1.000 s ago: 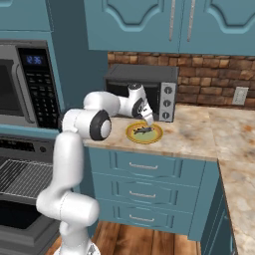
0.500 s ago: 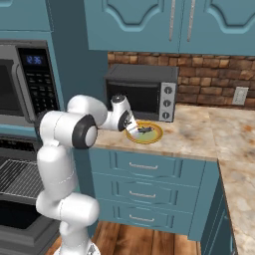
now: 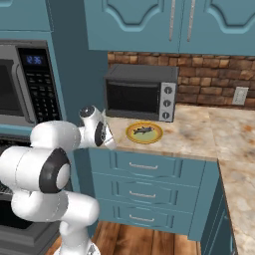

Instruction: Take the fish from the oven and place it on the plate on the counter.

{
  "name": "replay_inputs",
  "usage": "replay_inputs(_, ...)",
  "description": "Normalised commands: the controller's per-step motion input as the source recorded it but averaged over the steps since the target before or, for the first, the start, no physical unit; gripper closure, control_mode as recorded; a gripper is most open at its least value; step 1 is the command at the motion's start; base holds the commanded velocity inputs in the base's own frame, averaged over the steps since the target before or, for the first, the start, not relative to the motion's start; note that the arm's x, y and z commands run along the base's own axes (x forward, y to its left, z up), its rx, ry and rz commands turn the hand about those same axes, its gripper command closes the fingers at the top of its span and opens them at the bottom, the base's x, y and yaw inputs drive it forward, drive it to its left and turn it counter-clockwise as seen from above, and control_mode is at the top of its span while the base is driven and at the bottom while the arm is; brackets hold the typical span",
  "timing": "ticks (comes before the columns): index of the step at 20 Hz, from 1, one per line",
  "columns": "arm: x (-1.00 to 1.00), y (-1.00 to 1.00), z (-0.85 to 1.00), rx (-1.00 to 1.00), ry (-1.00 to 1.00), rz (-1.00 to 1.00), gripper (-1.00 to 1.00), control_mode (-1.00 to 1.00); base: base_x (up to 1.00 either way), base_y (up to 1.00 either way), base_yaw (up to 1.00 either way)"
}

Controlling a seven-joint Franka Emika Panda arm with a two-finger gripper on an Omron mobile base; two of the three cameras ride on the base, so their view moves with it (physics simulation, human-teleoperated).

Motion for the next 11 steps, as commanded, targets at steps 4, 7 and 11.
replay_inputs(4, -1.00, 0.33, 1.00, 0.00, -0.12, 0.01, -1.00, -1.00, 0.00, 0.00, 0.00)
replay_inputs(7, -1.00, 0.11, 1.00, 0.00, -0.24, 0.01, -1.00, -1.00, 0.00, 0.00, 0.00)
replay_inputs(11, -1.00, 0.09, 1.00, -0.02, -0.40, 0.01, -1.00, -1.00, 0.00, 0.00, 0.00)
